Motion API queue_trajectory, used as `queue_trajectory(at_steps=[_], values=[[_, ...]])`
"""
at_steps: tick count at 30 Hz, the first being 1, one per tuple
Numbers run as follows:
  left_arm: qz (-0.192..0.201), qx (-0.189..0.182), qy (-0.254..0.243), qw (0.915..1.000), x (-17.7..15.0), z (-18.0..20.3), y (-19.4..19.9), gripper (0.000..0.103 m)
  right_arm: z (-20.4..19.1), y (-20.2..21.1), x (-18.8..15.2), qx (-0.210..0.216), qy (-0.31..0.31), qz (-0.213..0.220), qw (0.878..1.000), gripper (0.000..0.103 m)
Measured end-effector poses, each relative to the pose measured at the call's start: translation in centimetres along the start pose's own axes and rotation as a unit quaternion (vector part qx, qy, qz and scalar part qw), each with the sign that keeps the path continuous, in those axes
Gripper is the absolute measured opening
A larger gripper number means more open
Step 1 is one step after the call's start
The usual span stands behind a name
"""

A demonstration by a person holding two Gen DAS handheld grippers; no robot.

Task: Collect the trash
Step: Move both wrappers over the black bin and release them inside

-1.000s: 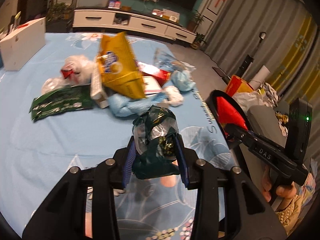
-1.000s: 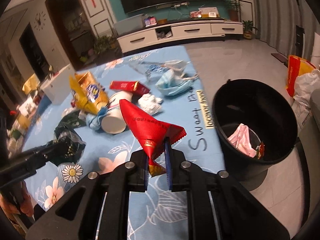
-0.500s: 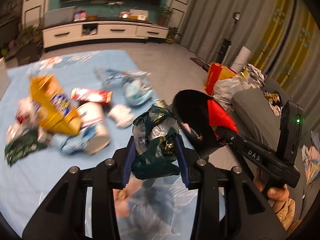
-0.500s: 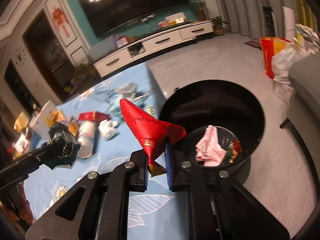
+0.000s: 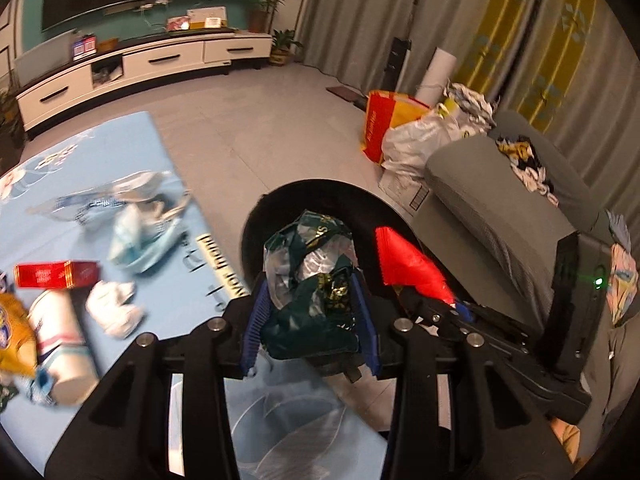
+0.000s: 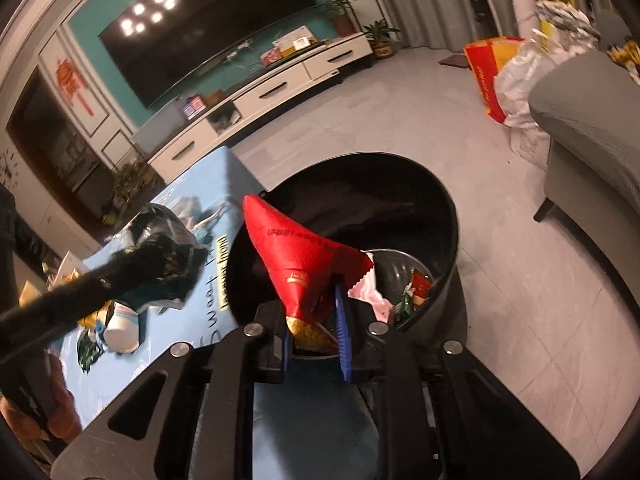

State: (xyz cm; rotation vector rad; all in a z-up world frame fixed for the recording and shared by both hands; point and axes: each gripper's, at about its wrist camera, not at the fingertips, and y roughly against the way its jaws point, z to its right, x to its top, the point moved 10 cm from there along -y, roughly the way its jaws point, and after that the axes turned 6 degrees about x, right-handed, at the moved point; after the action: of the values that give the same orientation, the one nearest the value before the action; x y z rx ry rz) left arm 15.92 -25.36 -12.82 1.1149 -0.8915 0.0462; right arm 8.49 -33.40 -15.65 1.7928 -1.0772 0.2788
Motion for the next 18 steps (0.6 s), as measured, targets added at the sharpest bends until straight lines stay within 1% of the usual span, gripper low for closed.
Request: queue_trajectory(at_steps=[3, 5, 6, 7, 9, 10, 12, 14, 16, 18], values=[[-0.010, 0.006, -0.008, 0.9999, 0.3, 0.8, -2.0, 0.043, 1.3, -0.6, 0.5, -0.003, -0.015, 0.001, 1.000, 0.021], [-0.015, 0.009, -0.008, 0.9998, 0.5, 1.0, -3.1, 0.046, 2.0, -1.0, 0.6, -0.006, -0.024, 0.001, 1.000, 0.028], [-0.019, 0.009, -0.008, 0.9998, 0.5, 0.9, -3.6, 0.050, 2.1, -1.2, 0.6, -0.003, -0.028, -0.001, 1.000, 0.030], [-0.019, 0.012, -0.007, 0.9997, 0.5, 0.9, -4.0, 0.056, 2.1, -1.3, 0.6, -0.002, -0.030, -0.002, 1.000, 0.034], [-0.020, 0.012, -0.007, 0.9997, 0.6, 0.9, -4.5, 0.061, 2.5, -1.4, 0.7, -0.010, -0.032, 0.002, 0.999, 0.039], [-0.020, 0.011, -0.007, 0.9997, 0.6, 1.0, -4.6, 0.063, 2.6, -1.4, 0.7, -0.012, -0.033, 0.003, 0.999, 0.041], [-0.018, 0.015, -0.008, 0.9997, 0.6, 0.9, -4.7, 0.065, 2.8, -1.4, 0.7, -0.008, -0.037, 0.001, 0.999, 0.042], [-0.017, 0.017, -0.006, 0.9997, 0.5, 0.6, -4.5, 0.068, 2.8, -1.3, 0.6, -0.007, -0.040, -0.001, 0.999, 0.048], [-0.017, 0.016, -0.001, 0.9997, 0.3, 0.2, -4.1, 0.071, 2.7, -1.2, 0.6, -0.005, -0.042, -0.001, 0.999, 0.051], [-0.016, 0.017, 0.003, 0.9997, 0.1, 0.0, -3.7, 0.073, 2.4, -1.0, 0.6, -0.003, -0.040, 0.000, 0.999, 0.051]])
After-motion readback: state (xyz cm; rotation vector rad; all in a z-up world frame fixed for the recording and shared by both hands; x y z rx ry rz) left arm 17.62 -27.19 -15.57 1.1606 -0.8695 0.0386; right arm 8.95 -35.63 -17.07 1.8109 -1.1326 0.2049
